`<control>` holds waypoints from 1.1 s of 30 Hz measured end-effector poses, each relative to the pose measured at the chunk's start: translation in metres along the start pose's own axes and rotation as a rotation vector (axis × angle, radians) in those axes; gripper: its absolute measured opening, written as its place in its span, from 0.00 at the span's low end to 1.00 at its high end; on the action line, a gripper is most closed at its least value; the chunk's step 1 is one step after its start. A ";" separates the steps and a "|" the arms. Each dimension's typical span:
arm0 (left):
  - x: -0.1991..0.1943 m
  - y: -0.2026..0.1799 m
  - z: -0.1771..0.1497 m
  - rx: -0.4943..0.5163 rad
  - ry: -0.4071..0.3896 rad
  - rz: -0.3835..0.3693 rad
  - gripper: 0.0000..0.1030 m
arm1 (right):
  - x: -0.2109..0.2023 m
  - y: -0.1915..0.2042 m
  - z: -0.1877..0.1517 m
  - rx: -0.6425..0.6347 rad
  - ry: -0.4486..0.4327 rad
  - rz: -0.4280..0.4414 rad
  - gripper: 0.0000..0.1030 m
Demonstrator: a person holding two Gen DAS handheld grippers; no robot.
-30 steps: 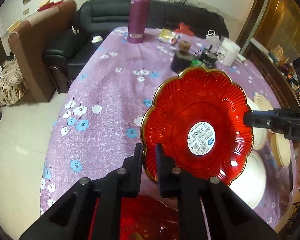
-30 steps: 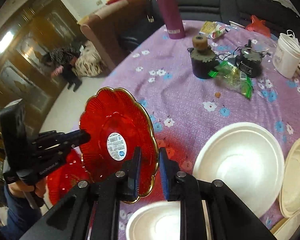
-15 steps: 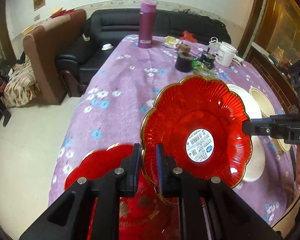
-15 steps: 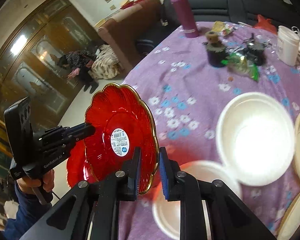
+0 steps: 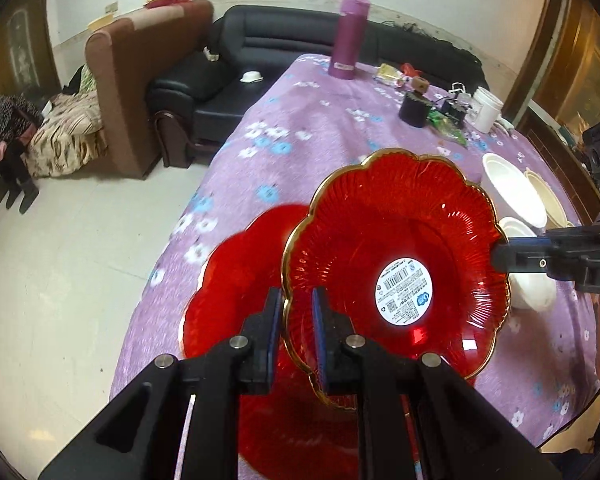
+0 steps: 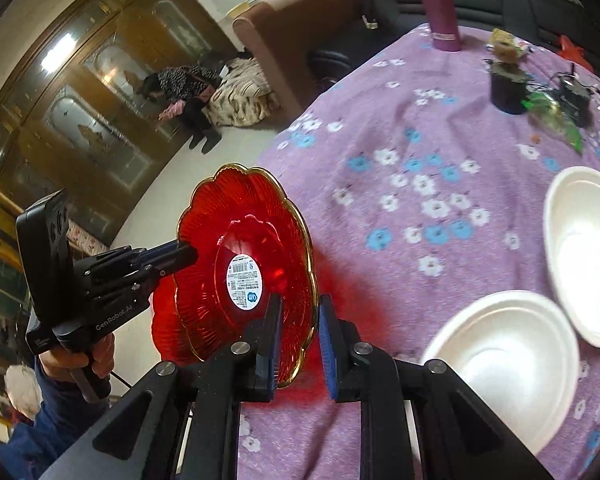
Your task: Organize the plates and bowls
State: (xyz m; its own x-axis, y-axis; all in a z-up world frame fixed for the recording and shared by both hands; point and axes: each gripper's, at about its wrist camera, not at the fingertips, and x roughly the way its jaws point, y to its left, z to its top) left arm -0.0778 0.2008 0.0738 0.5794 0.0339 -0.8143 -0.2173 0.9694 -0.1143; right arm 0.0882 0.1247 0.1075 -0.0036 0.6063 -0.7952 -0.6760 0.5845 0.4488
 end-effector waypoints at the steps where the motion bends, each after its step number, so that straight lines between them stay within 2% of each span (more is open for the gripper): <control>1: 0.001 0.004 -0.003 -0.007 0.001 0.007 0.13 | 0.004 0.004 -0.001 -0.010 0.003 -0.006 0.19; 9: 0.010 0.016 -0.015 -0.031 0.018 0.011 0.13 | 0.030 0.020 -0.009 -0.063 0.022 -0.076 0.19; 11: 0.011 0.014 -0.016 -0.022 0.012 0.036 0.13 | 0.035 0.022 -0.011 -0.075 0.026 -0.099 0.19; 14: 0.011 0.017 -0.017 -0.015 0.000 0.067 0.13 | 0.042 0.022 -0.013 -0.078 0.035 -0.101 0.19; 22: 0.014 0.025 -0.021 -0.035 0.004 0.083 0.13 | 0.058 0.029 -0.018 -0.113 0.048 -0.123 0.19; 27: 0.017 0.024 -0.024 -0.036 -0.006 0.094 0.13 | 0.059 0.032 -0.021 -0.130 0.032 -0.142 0.19; 33: 0.014 0.022 -0.030 -0.046 -0.060 0.115 0.13 | 0.059 0.043 -0.031 -0.179 -0.008 -0.200 0.19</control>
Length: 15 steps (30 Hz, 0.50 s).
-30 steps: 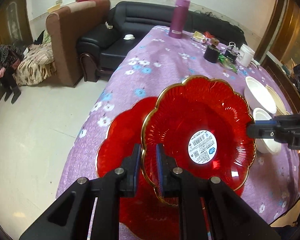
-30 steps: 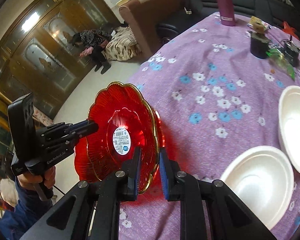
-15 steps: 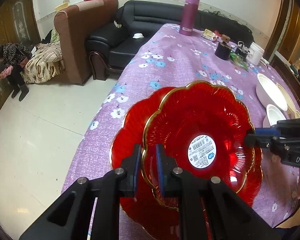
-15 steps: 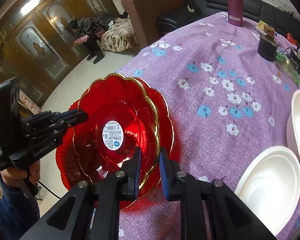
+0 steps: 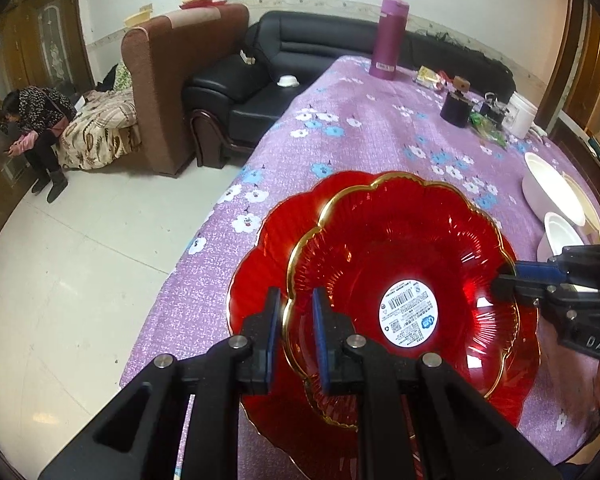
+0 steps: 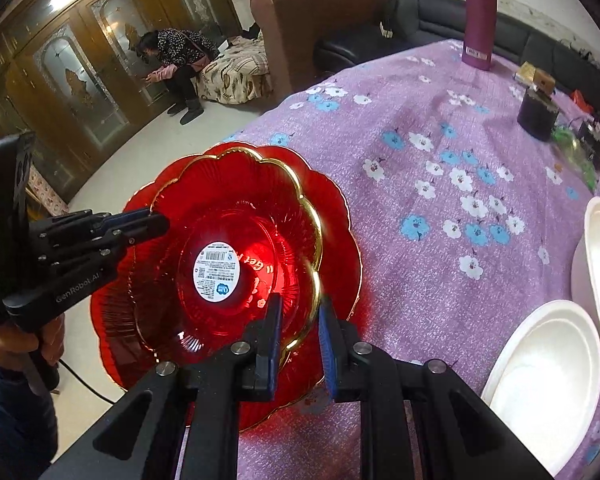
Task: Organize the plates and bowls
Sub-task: 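Lower the red plate onto the other red plate and open both tools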
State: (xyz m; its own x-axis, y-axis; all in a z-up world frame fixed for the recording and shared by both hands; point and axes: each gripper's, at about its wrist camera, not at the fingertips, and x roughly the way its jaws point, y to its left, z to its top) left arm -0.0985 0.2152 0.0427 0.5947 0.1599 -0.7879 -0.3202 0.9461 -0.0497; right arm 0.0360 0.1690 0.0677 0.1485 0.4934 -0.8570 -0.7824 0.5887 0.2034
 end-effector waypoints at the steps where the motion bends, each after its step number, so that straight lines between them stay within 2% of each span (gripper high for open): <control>1: -0.001 0.000 -0.001 -0.002 -0.011 0.005 0.13 | 0.000 0.003 -0.002 -0.017 -0.009 -0.020 0.19; 15: -0.001 -0.013 -0.008 0.015 -0.093 0.103 0.15 | -0.003 0.025 -0.016 -0.105 -0.073 -0.139 0.19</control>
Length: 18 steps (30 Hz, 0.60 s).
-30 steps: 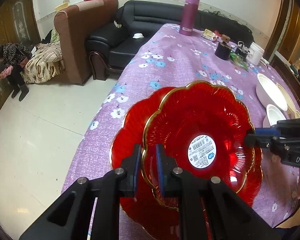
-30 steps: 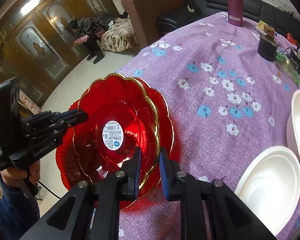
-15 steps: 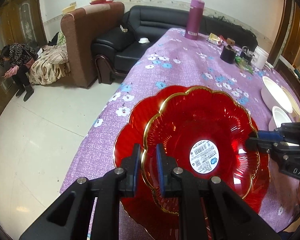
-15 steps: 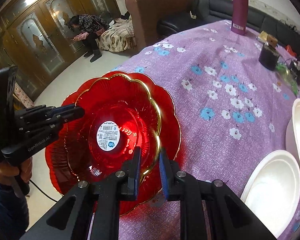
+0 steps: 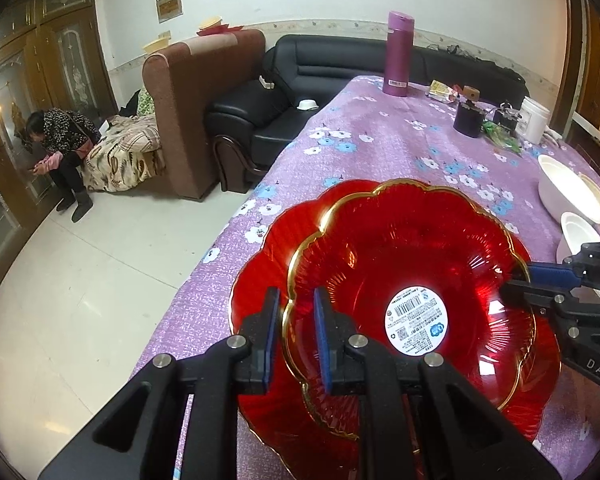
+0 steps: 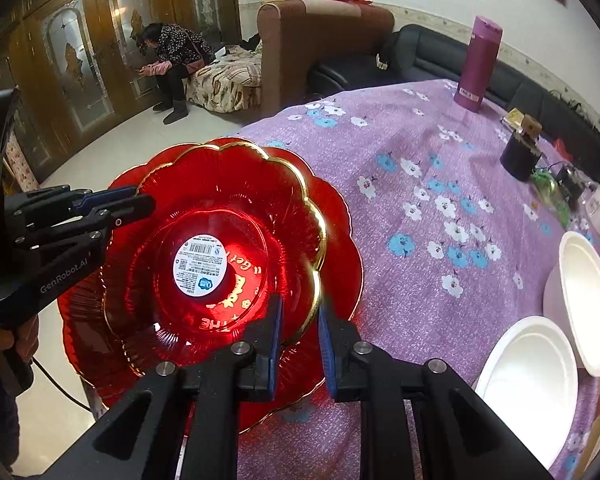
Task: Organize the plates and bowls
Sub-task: 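Lower the red plate onto the other red plate and open both tools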
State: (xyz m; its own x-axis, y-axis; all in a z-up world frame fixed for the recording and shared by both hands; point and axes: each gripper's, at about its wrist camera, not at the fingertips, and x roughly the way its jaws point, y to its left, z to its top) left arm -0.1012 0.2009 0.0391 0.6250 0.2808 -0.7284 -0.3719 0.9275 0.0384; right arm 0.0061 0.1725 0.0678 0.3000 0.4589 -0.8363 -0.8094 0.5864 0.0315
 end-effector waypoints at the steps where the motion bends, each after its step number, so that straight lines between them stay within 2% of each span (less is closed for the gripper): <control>1: 0.000 0.000 0.000 -0.003 -0.005 0.004 0.15 | 0.000 0.000 -0.001 0.000 -0.002 -0.001 0.19; 11: -0.005 0.000 -0.006 -0.036 -0.048 0.032 0.19 | 0.000 0.007 -0.004 -0.022 -0.036 -0.036 0.21; 15: -0.005 -0.004 -0.008 -0.040 -0.066 0.023 0.34 | -0.001 0.008 -0.006 -0.018 -0.060 -0.040 0.22; 18: -0.001 -0.014 -0.008 0.001 -0.074 0.035 0.45 | -0.003 0.009 -0.009 -0.021 -0.076 -0.044 0.22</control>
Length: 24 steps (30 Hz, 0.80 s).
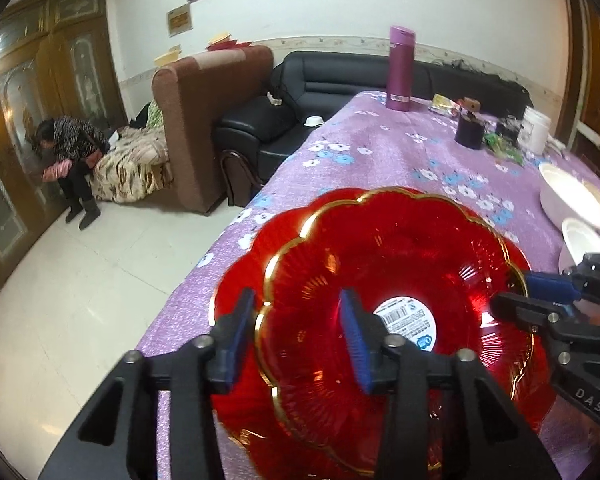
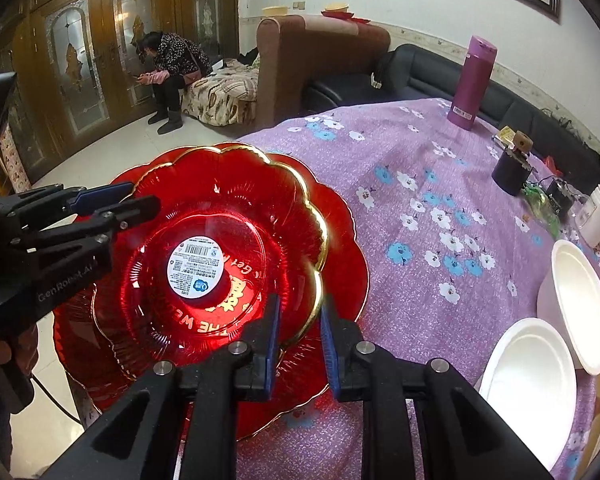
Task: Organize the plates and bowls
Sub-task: 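Lower the red plate onto the other red plate and open both tools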
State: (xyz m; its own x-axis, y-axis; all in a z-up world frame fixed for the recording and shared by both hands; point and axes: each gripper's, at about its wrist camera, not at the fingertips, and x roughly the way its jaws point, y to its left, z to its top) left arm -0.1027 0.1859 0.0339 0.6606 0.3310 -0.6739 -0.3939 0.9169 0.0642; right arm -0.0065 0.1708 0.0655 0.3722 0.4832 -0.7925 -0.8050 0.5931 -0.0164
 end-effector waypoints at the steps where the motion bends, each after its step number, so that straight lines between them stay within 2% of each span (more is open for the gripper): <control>1: 0.001 -0.003 0.000 0.009 -0.007 0.007 0.46 | -0.001 0.000 0.000 0.004 -0.004 0.002 0.22; 3: 0.005 -0.006 0.000 0.017 -0.001 -0.009 0.49 | -0.003 -0.001 -0.002 0.010 -0.008 0.012 0.22; 10: 0.012 -0.026 -0.004 0.107 0.016 0.007 0.51 | -0.007 -0.011 -0.006 0.039 -0.012 0.015 0.22; 14: 0.011 -0.031 -0.001 0.089 0.015 -0.038 0.59 | -0.012 -0.021 -0.008 0.078 -0.019 0.034 0.22; 24: 0.019 -0.060 0.003 0.115 0.021 -0.069 0.64 | -0.031 -0.049 -0.016 0.141 -0.049 0.029 0.28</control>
State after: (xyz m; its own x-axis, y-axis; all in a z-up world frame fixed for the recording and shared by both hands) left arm -0.0642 0.1380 0.0196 0.6696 0.2624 -0.6948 -0.2715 0.9572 0.0999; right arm 0.0139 0.1159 0.0810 0.3744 0.5305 -0.7605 -0.7441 0.6613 0.0950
